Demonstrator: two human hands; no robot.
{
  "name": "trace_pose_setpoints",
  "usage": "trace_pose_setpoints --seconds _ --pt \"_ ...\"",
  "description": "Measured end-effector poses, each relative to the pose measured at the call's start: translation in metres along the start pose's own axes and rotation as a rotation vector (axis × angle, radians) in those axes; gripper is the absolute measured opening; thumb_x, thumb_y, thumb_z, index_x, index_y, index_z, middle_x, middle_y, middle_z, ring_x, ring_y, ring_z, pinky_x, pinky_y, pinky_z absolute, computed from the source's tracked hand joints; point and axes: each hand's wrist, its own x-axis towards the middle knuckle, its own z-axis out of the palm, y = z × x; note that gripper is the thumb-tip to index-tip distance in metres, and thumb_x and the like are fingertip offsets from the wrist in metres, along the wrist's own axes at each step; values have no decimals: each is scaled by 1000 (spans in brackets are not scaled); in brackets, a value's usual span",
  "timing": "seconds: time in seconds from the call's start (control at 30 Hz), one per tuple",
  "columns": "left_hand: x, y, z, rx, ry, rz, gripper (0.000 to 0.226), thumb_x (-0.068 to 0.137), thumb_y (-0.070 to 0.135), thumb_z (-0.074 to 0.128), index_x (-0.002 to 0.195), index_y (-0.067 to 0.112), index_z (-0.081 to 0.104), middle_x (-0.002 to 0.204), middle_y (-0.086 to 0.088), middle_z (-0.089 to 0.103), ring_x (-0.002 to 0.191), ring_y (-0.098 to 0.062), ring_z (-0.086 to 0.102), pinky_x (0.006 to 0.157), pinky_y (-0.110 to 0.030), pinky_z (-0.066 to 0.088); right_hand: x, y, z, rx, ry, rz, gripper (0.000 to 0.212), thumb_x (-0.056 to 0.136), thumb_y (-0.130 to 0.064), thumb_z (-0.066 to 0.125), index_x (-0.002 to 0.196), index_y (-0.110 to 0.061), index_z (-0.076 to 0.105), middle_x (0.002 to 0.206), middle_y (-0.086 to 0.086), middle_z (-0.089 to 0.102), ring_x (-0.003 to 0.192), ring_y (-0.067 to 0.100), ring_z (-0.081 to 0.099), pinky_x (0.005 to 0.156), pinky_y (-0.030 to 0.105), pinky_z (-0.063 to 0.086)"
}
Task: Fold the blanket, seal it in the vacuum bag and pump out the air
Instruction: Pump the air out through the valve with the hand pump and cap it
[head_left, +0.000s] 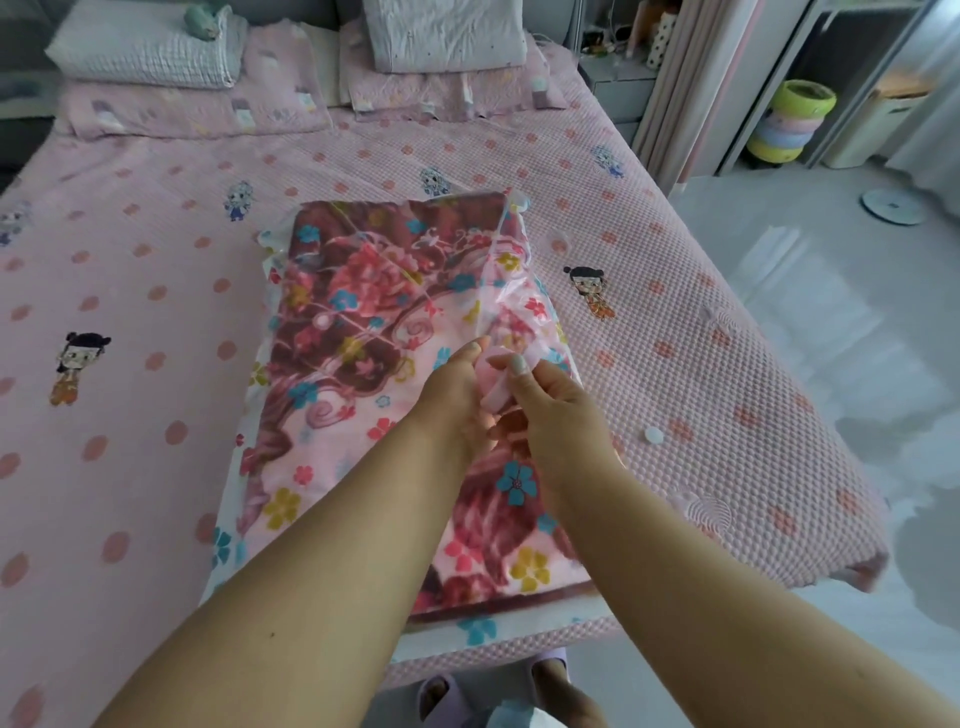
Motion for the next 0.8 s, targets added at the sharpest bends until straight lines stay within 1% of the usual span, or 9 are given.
trace_pose_setpoints --seconds 0.07,0.17,0.27,0.37,0.5,0.57,0.63,0.73,0.8 --pt "-1 4 3 2 -20 24 38 102 30 37 78 9 56 45 -5 57 36 -15 57 35 -20 44 10 -8 0 34 -4 23 24 98 -24 50 94 -12 70 71 9 64 59 17 55 53 29 41" --pt "4 19 6 -75 -39 45 35 101 32 37 79 10 52 43 -4 57 33 -16 55 33 -23 44 16 -23 -6 156 -92 -135 25 93 -24 57 78 -9 71 70 7 69 52 11 59 43 20 38" --pt "8 21 6 -30 -18 44 42 102 32 34 71 8 51 38 -4 55 29 -16 53 30 -17 41 23 -24 -3 140 -69 -100 25 95 -24 55 87 -3 68 74 12 67 54 16 60 42 21 36" --pt "10 14 6 11 -31 87 46 102 26 36 65 9 57 43 -2 52 33 -13 48 33 -15 35 31 -23 6 77 -43 76 24 98 -16 50 101 2 64 77 15 62 58 18 51 48 25 34" --pt "11 26 8 -108 -37 103 26 97 31 49 84 11 58 59 -3 53 43 -13 45 38 -19 39 35 -42 1 215 -152 -50 23 92 -21 58 78 -5 68 70 12 58 49 12 42 42 21 33" --pt "14 26 8 -105 -14 80 37 96 34 48 72 10 60 52 -3 53 38 -15 47 36 -20 40 33 -39 -1 169 -144 -87 23 91 -27 58 80 -9 66 67 8 58 46 10 44 39 21 32" --pt "18 18 5 -48 -14 76 52 97 29 40 54 10 61 41 -3 52 30 -15 49 32 -19 39 31 -27 1 49 -72 -17 23 96 -26 52 88 -7 61 62 6 53 44 11 43 41 24 30" --pt "14 7 6 -38 -14 66 38 98 29 39 72 10 61 46 -4 55 36 -15 53 36 -20 41 31 -23 0 -85 -33 48 34 98 -31 48 85 -2 59 59 9 46 45 14 38 43 25 30" --pt "14 9 5 -81 -13 65 27 95 30 44 77 15 58 53 -2 51 49 -14 49 47 -25 45 28 -34 -8 -83 -47 -92 40 95 -38 51 76 -5 59 55 5 49 40 10 38 38 20 31"
